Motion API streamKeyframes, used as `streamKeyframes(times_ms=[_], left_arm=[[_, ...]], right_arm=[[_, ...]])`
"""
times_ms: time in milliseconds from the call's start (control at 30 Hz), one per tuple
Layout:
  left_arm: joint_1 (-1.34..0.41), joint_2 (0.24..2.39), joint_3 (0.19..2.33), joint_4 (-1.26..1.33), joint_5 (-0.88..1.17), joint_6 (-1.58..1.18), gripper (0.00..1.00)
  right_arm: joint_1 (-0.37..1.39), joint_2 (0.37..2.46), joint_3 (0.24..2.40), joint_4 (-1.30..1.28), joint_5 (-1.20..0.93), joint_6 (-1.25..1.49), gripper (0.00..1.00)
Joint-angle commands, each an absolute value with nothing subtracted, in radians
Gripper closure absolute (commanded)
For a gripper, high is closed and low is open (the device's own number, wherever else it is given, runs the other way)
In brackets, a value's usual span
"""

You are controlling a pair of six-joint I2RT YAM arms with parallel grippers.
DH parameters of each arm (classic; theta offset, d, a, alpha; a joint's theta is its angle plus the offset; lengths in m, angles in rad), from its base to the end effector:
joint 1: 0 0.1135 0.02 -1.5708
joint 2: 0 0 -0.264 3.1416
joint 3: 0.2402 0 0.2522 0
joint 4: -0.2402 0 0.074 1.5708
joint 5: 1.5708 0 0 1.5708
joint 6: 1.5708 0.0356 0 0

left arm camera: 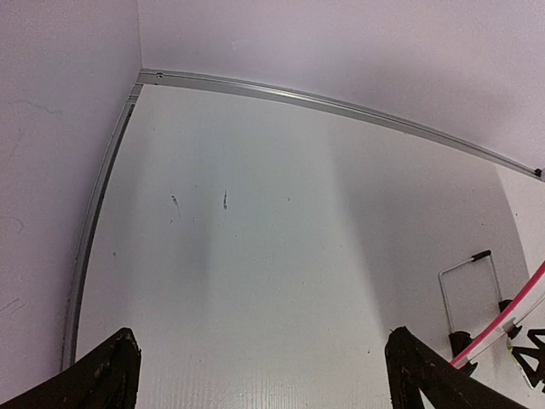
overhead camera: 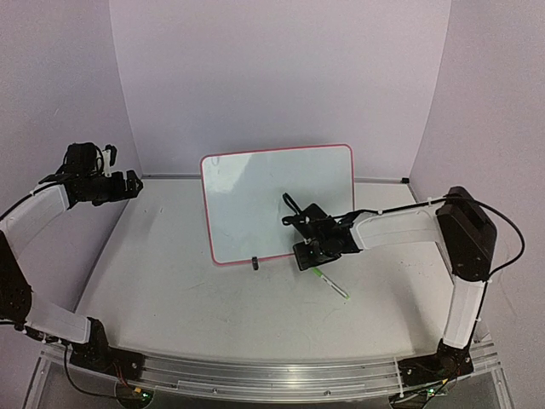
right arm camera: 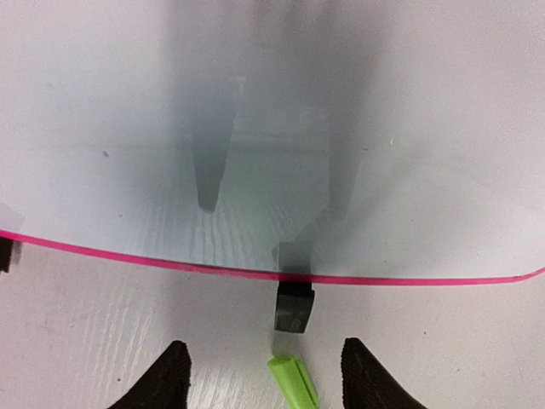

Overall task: Write a sentence on the whiteboard
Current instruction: Pick up the whiteboard marker from the center of the board.

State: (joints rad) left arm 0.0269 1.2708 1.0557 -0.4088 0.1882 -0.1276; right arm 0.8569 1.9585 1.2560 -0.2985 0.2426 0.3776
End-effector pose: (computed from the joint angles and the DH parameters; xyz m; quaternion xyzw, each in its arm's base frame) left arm 0.2826 0.0009 0.3084 -0.0257 0.8867 -0.1064 0.4492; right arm 0.2711 0.2998 0.1540 -0.1931 0.9335 0.0668 0.2947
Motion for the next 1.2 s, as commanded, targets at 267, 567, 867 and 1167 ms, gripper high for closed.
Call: streamKeyframes(times_ms=[267,567,867,1167], left_arm=[[0.023,1.221,1.061,-0.416,0.085,-0.255,0.01],[-0.026,1.135,0.862,-0.381,0.216,-0.391,0.03],[-0.036,1.123,0.818,-0.446,0.267,-0.383,0.05],[-0.045,1.129,0.808,-0.448,0.348,-0.361,0.10]], right_arm=[[0.863,1.693,1.039,-0.393,0.062,0.324,0.34],[0.847,1.687,0.966,-0.445,0.019,0.325,0.43],[0.802,1.745,0.985,-0.445,-0.013,0.297,0.54],[0.774,1.765,0.979,-0.450,-0.001,0.285,0.70]])
